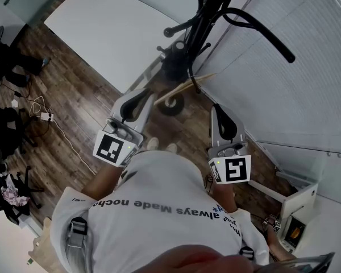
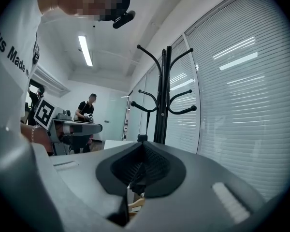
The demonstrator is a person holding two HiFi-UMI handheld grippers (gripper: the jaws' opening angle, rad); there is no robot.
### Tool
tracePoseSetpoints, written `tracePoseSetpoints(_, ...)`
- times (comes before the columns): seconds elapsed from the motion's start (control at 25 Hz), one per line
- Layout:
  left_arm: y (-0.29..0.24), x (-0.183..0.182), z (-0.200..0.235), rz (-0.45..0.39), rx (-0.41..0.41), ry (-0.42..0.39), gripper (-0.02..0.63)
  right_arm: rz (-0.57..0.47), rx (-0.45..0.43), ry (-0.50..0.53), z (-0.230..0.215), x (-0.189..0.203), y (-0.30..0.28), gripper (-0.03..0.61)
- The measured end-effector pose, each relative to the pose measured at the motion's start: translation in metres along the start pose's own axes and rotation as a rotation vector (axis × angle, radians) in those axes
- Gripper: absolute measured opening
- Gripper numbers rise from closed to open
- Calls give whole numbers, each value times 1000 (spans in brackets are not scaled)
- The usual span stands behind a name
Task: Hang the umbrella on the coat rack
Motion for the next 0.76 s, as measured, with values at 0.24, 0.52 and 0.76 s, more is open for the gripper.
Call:
tracePoseSetpoints(0.24,0,6,0,16,-11,16,37,-9,-1,-6,-1,0,1,3)
tracePoseSetpoints(0.52,-2,8,-3,19,-10,14,37,-5,2,-7,-3,2,3,3)
tracePoseSetpoints(0.76,-1,7,-6,20,-11,11,37,-6,1,-8,-4,2,5,3)
Point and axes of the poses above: the fingertips, and each gripper's own axes: y backward along the fingers, z to its left, x out of its underside, the point moved 6 cm from there along y, backward along the fingers, and after that the axes turned 6 degrees about x, right-handed, at the moved point
